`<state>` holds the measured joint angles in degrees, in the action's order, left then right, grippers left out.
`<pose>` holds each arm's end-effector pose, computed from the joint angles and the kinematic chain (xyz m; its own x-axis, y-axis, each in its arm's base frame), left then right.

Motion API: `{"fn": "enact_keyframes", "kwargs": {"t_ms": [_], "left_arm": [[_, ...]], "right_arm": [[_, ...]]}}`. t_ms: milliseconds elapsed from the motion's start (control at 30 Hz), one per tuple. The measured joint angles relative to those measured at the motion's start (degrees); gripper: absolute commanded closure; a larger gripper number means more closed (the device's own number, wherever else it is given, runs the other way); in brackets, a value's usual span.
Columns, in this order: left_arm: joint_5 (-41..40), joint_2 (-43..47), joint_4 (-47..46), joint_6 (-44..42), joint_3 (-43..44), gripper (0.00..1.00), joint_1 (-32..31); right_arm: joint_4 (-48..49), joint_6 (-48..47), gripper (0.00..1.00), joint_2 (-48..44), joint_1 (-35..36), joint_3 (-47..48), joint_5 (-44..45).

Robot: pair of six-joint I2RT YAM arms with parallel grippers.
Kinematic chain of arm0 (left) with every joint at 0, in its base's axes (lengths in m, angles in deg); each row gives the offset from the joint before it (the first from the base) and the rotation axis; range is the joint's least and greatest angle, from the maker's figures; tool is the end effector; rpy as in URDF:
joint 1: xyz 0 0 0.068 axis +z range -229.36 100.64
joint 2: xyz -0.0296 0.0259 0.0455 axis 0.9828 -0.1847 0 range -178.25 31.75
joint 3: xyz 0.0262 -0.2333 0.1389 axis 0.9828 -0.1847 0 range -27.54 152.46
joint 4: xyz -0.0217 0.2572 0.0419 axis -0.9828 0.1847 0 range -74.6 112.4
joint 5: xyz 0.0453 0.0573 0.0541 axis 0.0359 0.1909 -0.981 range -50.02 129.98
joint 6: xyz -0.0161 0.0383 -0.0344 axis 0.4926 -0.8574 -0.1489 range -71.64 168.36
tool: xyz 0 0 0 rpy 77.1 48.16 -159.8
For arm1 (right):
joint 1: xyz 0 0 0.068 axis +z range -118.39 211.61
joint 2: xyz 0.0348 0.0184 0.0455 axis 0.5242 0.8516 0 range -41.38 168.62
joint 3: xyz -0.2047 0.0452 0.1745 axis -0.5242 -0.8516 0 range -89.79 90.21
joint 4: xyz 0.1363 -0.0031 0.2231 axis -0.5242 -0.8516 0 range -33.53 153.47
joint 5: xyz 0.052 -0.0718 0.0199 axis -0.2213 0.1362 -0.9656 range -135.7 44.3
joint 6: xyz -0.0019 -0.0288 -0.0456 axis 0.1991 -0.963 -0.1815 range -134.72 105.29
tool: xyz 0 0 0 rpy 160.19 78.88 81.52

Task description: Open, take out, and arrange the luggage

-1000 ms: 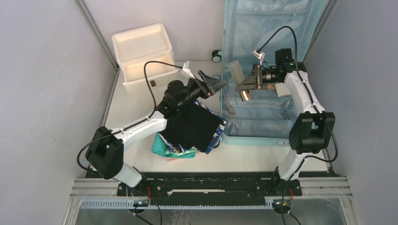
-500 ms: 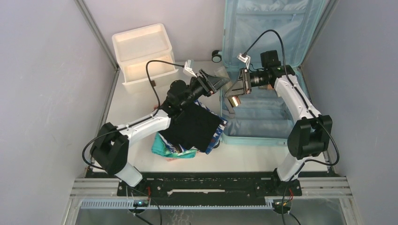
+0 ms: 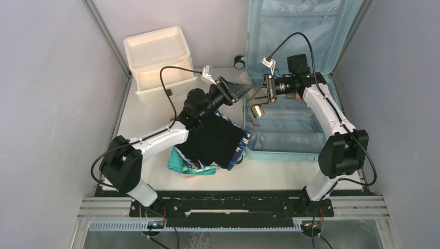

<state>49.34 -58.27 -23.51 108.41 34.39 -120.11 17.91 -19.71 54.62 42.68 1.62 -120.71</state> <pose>0.2777 -0.2471 0.3356 -0.5919 -0.6185 -0.5169 0.5054 0.2148 -0.8357 0.3368 0.1010 0.3524 -0.6934 -0.1586 -0.7029 -0.7202 0.1218 0.6830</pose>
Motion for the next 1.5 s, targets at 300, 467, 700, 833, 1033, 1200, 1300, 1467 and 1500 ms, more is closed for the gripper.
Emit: {"fn": "enact_keyframes", "kwargs": {"t_ms": [300, 467, 700, 833, 1033, 1200, 1300, 1467, 1500], "left_arm": [[0.98, 0.00, -0.24, 0.02, 0.00, 1.00, 0.63], [1.36, 0.63, -0.63, 0.02, -0.50, 1.00, 1.16], [1.33, 3.30, -0.87, 0.09, -2.25, 1.00, 1.62], [1.36, 4.68, -1.81, 0.39, -3.96, 1.00, 2.51], [1.36, 11.26, -1.44, 0.90, -12.28, 1.00, 7.32], [-1.84, 22.18, 2.14, 1.49, -21.92, 1.00, 14.91], [-6.69, 28.33, 6.10, 2.01, -25.22, 1.00, 19.41], [-17.03, 34.51, 15.04, 5.90, -25.42, 1.00, 26.34], [-18.84, 34.71, 16.35, 6.86, -25.18, 1.00, 27.23]], "right_arm": [[0.79, 1.18, 0.48, 0.00, 0.52, 0.00, 0.79], [1.46, 2.21, 0.24, -0.09, 1.51, 0.02, 0.98], [2.10, 3.61, 0.12, -0.70, 3.85, 0.15, 0.46], [2.10, 4.44, 0.05, -0.74, 3.93, 1.01, 0.44], [-2.08, 0.55, 0.04, -0.74, 2.32, 4.00, 0.63], [-5.55, -4.20, 0.04, -1.11, 0.59, 4.98, 1.22], [-6.14, -5.49, 0.04, -1.42, -0.42, 4.90, 1.84], [-6.34, -6.32, 0.04, -2.56, -2.10, 3.41, 2.58], [-6.32, -6.32, 0.04, -2.80, -2.19, 2.91, 2.62]]}}
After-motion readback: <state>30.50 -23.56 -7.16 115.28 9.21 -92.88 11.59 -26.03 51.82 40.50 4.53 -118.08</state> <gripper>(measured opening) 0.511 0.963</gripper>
